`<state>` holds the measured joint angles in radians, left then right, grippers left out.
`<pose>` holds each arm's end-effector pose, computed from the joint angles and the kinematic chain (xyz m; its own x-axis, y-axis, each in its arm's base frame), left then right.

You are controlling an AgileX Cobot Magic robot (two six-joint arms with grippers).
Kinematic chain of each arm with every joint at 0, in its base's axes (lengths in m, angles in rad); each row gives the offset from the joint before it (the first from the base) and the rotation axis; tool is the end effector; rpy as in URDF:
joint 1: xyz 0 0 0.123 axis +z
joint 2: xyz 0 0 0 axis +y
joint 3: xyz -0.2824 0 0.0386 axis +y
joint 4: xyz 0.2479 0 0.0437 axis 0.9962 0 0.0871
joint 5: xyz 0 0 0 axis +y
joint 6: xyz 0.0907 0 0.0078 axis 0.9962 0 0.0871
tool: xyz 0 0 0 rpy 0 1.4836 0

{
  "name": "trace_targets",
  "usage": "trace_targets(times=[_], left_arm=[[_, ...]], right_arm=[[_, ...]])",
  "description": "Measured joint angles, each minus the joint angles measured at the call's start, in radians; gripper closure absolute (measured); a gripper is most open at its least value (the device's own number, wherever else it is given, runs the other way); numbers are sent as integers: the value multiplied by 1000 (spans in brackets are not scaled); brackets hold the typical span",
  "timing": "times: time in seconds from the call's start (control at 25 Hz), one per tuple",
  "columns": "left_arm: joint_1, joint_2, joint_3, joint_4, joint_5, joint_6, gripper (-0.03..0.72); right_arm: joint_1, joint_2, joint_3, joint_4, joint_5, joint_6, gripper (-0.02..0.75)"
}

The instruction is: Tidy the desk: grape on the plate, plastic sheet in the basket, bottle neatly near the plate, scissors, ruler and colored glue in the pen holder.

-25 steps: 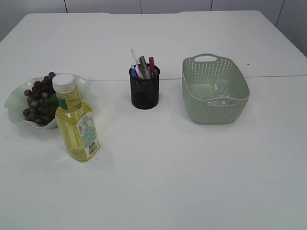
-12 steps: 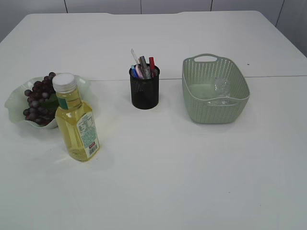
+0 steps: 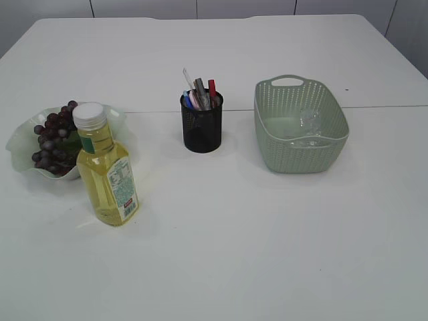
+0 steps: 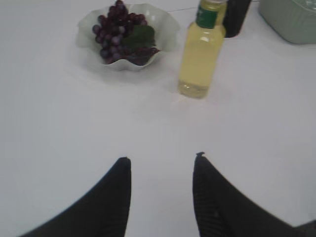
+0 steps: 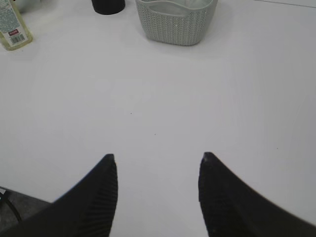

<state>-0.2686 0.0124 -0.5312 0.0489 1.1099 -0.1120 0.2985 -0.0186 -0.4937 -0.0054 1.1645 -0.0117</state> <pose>-0.0073 0.0062 0.2820 -0.4838 0.0398 -0.8743 0.1853 0.9810 -0.0579 -0.0110 -0.0038 0.2671 -0.5077 -0.1707 -0.8445 -0.2971 0.9547 -0.0143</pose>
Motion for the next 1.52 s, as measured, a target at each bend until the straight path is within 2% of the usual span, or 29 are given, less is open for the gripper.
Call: trace_targets(times=[0.08, 0.2, 0.52, 0.68, 0.84, 0.96, 1.28, 1.52], left_arm=[[0, 0, 1, -59, 0, 82, 377], [0, 0, 4, -85, -4, 121, 380], [0, 0, 4, -89, -6, 131, 391], [0, 0, 4, -91, -6, 132, 391], [41, 0, 4, -91, -6, 132, 402], [83, 0, 4, -93, -6, 132, 418], [155, 0, 4, -93, -6, 134, 434], [170, 0, 4, -97, -6, 134, 435]], right_arm=[[0, 0, 0, 0, -2, 0, 347], [0, 0, 0, 0, -2, 0, 347], [0, 0, 0, 0, -2, 0, 347], [-62, 0, 0, -1, -2, 0, 347], [-173, 0, 0, -1, -4, 0, 347], [-223, 0, 0, -1, -4, 0, 347], [-229, 0, 0, 5, -6, 0, 347], [-229, 0, 0, 18, -6, 0, 347]])
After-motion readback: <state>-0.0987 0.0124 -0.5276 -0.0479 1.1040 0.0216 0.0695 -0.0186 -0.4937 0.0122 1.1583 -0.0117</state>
